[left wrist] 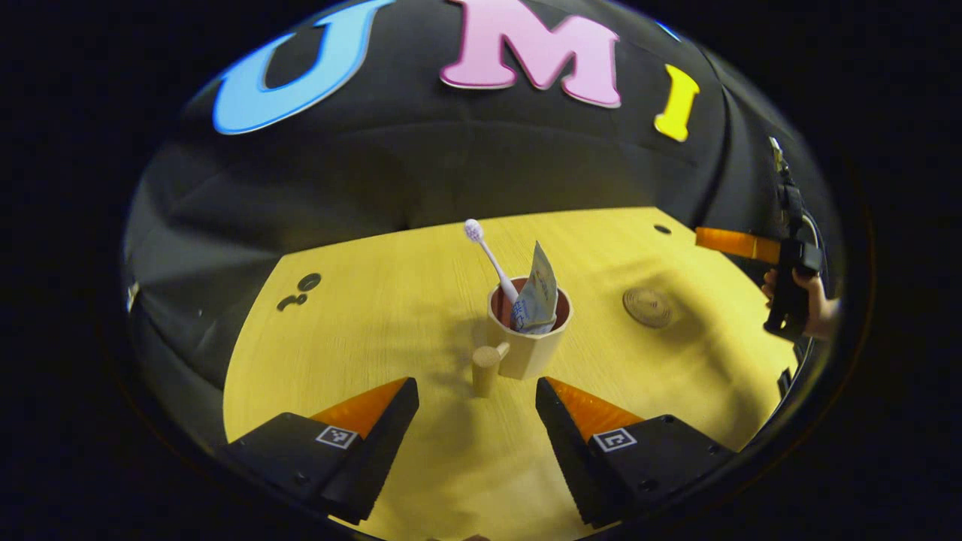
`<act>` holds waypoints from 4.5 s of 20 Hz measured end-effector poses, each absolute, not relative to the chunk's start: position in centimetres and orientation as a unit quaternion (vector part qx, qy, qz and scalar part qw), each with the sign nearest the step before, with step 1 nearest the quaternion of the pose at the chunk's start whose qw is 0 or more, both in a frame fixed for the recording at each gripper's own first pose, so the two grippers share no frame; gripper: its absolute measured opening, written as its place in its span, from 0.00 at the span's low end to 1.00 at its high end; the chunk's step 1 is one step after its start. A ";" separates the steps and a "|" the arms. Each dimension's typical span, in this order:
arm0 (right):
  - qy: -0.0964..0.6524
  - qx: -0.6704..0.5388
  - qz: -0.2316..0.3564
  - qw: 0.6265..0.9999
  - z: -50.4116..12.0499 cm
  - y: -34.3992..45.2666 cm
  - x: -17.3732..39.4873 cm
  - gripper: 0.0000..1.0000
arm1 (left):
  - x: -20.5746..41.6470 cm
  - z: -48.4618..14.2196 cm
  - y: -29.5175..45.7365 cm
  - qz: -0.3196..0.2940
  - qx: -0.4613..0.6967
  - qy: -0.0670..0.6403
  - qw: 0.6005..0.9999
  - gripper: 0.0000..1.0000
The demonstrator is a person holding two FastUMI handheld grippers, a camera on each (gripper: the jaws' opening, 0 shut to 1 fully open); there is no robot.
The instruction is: Put the toothbrush and toothpaste on the desktop into the cup, then pick up the cup and place it on the coaster on the desktop.
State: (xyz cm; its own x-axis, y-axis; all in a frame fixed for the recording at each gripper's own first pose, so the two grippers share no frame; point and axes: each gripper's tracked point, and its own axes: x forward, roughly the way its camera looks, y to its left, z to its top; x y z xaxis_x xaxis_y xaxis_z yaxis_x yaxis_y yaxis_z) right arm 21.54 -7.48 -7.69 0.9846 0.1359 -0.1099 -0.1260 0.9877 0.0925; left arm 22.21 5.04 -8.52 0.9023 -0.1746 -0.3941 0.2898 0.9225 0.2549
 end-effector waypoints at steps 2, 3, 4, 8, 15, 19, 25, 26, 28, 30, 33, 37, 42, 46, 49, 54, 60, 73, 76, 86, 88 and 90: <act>0.068 0.051 0.032 0.996 -8.9 -11.1 20.0 0.98 | 24.0 -8.9 4.8 -0.140 0.195 0.212 0.947 0.98; 0.073 0.060 0.017 0.995 -9.3 -12.7 19.3 0.98 | 24.9 -9.3 4.7 -0.149 0.215 0.228 0.938 0.97; 0.077 0.069 0.002 0.995 -9.7 -14.1 18.6 0.98 | 25.6 -9.8 4.5 -0.158 0.231 0.240 0.929 0.97; 0.087 0.085 -0.046 0.991 -11.0 -18.9 16.1 0.98 | 27.9 -11.7 3.9 -0.184 0.262 0.300 0.899 0.99; 0.102 0.095 -0.095 0.986 -12.2 -24.2 11.6 0.98 | 28.5 -13.8 2.1 -0.217 0.289 0.378 0.852 0.83; 0.117 0.119 -0.115 0.979 -13.8 -25.8 9.8 0.98 | 28.8 -14.6 2.1 -0.188 0.294 0.395 0.850 0.33; 0.132 0.132 -0.115 0.976 -14.8 -25.8 8.2 0.98 | 27.3 -14.5 1.5 -0.133 0.240 0.403 0.873 0.29; 0.132 0.134 -0.113 0.976 -14.7 -25.7 8.0 0.98 | 27.0 -14.6 1.2 -0.125 0.229 0.398 0.879 0.29; 0.131 0.138 -0.108 0.976 -14.4 -25.4 8.0 0.98 | 26.5 -14.7 0.8 -0.106 0.213 0.388 0.891 0.28; 0.129 0.139 -0.103 0.976 -14.0 -25.0 8.0 0.98 | 26.2 -14.3 0.5 -0.093 0.202 0.374 0.900 0.28; 0.125 0.129 -0.092 0.979 -13.3 -24.7 7.8 0.98 | 26.0 -13.0 -0.1 -0.093 0.198 0.351 0.910 0.27; 0.124 0.123 -0.087 0.981 -13.2 -24.9 7.7 0.98 | 26.4 -10.4 -2.1 -0.101 0.201 0.325 0.919 0.27; 0.127 0.130 -0.089 0.979 -13.7 -25.4 7.1 0.98 | 27.3 -8.3 -6.3 -0.134 0.238 0.297 0.915 0.27; 0.133 0.136 -0.092 0.977 -14.3 -25.6 6.1 0.98 | 27.3 -8.5 -11.1 -0.182 0.270 0.285 0.901 0.27; 0.137 0.138 -0.090 0.977 -14.7 -25.5 5.2 0.98 | 27.4 -9.6 -15.0 -0.222 0.293 0.289 0.884 0.27; 0.152 0.148 -0.086 0.974 -15.7 -25.4 4.5 0.98 | 27.4 -11.5 -19.5 -0.273 0.344 0.303 0.846 0.27; 0.162 0.148 -0.083 0.972 -16.6 -25.2 4.2 0.98 | 28.0 -12.7 -22.4 -0.289 0.342 0.329 0.831 0.27; 0.179 0.152 -0.076 0.969 -17.9 -24.8 5.0 0.98 | 27.8 -13.0 -22.4 -0.288 0.351 0.355 0.817 0.27; 0.184 0.156 -0.076 0.967 -18.3 -24.7 4.9 0.98 | 27.7 -13.0 -22.5 -0.288 0.350 0.355 0.818 0.28; 0.179 0.157 -0.067 0.969 -17.8 -24.2 5.3 0.98 | 25.5 -11.7 -23.4 -0.287 0.331 0.340 0.833 0.89; 0.174 0.152 -0.063 0.971 -17.2 -23.8 5.4 0.98 | 25.2 -11.1 -23.2 -0.276 0.319 0.330 0.844 1.00; 0.168 0.147 -0.061 0.973 -16.7 -23.6 5.4 0.98 | 24.4 -10.0 -22.5 -0.264 0.302 0.317 0.860 0.99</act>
State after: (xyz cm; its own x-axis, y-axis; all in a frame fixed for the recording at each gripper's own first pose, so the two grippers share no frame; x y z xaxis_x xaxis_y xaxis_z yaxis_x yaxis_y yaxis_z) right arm 5.39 -23.64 -16.69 0.9359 -0.0703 -0.3450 0.1690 0.9494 0.2649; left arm 24.44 -22.46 -10.03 0.6603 -0.2621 -0.7038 0.6445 0.6789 0.3518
